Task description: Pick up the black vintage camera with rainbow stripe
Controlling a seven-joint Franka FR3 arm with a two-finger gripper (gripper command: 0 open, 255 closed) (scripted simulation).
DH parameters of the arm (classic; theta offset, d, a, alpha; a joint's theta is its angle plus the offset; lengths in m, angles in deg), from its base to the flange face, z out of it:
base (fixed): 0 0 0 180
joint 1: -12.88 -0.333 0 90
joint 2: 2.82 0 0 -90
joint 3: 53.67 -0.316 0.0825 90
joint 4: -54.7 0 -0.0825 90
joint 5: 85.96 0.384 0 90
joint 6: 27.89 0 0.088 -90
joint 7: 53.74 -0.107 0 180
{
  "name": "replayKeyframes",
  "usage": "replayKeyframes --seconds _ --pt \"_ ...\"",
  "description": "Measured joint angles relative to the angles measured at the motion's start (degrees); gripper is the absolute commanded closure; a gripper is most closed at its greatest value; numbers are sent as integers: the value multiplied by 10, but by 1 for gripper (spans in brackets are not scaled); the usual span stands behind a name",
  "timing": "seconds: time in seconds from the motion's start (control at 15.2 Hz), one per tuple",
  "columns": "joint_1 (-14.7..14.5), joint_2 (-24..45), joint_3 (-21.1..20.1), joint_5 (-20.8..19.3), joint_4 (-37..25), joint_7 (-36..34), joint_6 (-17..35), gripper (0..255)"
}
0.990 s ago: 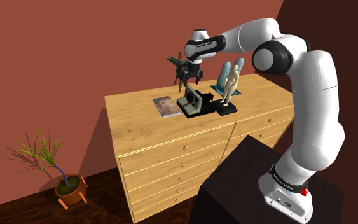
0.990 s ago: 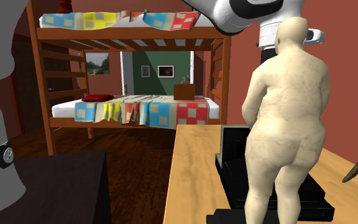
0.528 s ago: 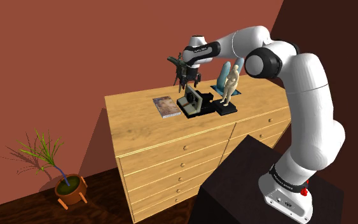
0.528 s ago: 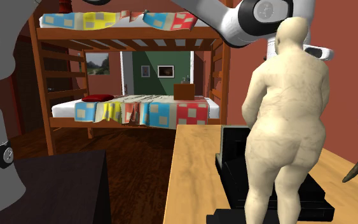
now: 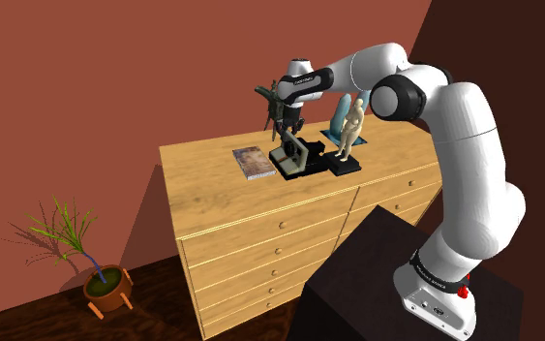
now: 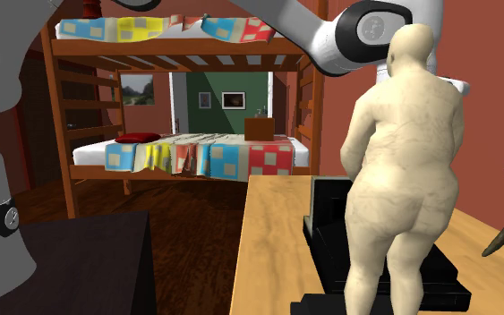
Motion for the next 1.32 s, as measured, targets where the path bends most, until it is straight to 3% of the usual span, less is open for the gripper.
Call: replayKeyframes --seconds 0.46,1.32 --pt "0 0 0 0 -2 0 -3 255" --pt "0 -34 4 -6 -42 -4 -79 255"
